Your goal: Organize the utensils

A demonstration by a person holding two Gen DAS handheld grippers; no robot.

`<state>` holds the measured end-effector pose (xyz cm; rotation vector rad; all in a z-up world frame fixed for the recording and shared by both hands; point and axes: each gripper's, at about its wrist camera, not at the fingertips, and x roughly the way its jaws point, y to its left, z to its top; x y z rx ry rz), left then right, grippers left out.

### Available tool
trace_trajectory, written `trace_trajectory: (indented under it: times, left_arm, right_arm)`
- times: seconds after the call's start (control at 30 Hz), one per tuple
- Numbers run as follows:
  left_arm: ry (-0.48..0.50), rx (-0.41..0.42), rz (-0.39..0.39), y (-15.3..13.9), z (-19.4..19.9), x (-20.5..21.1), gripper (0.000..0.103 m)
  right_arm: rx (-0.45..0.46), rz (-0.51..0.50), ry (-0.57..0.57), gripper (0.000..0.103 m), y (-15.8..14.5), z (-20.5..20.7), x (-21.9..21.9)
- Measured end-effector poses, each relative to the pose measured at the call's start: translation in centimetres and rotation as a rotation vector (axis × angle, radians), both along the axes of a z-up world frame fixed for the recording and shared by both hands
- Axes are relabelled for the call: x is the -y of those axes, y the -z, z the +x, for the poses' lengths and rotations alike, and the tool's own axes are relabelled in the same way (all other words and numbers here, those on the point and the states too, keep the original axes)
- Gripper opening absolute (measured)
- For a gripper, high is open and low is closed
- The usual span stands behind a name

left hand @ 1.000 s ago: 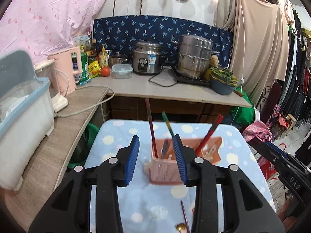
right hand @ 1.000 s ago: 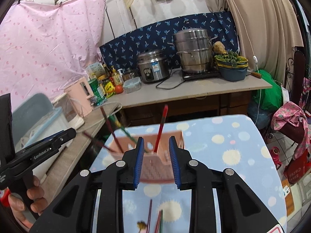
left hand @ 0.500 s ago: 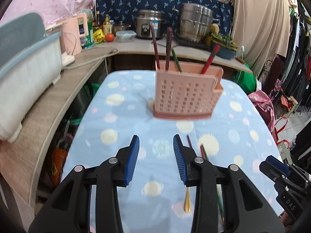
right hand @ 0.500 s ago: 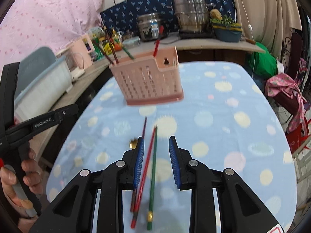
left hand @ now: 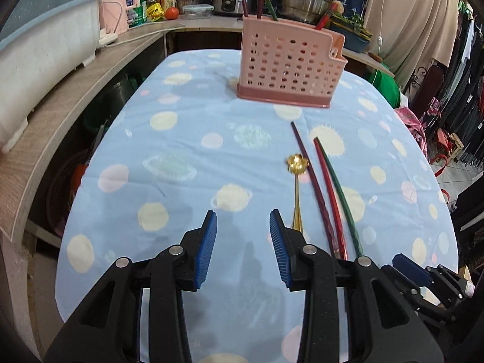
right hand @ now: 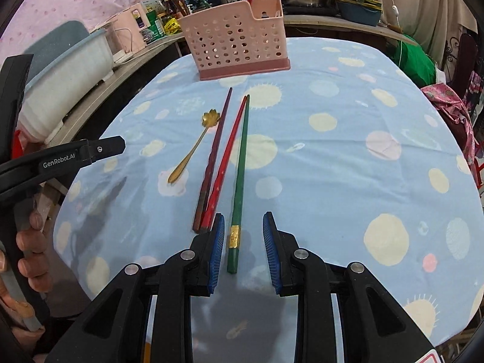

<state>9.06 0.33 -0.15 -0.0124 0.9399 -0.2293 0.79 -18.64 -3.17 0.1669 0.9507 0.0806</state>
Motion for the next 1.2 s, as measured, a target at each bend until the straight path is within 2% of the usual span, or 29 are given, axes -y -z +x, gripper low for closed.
trace_trajectory:
  times: [0.37,0.47,0.57,0.63,0.7,1.2]
  left_arm:
    - [-0.002,-0.044,0.005,1.8,-1.1,-0.6,0.035]
    - [-0.003,-0.055,0.003,2.2,-1.1,-0.5,0.035]
    - [0.004,-0.063,0.001,2.4,-1.1,-0.2,0.036]
    - [0.009,-0.062,0.000,2.5,-1.2,0.0,0.046]
    - [0.017,-0.051,-0.001,2.4,-1.4,0.4,0.051]
    - [0.088,-0.087,-0.026,4.2,0.2,3.9,0.051]
  right_arm:
    - [-0.023,-0.032,-0.017,0.023,1.8,-0.2,-1.0]
    - [-0.019,-0.047,-0.016,0.019,1.9,-0.1,-1.0]
    - [-0.017,-0.059,-0.009,0.008,1.9,-0.1,-0.9]
    - [-0.018,-0.053,0.000,0.007,2.0,-0.1,-0.6]
    - [-0.019,-0.047,0.010,0.007,1.9,-0.2,-0.2]
    - [-0.026,0.005,0.042,0.007,2.0,-0.1,0.9]
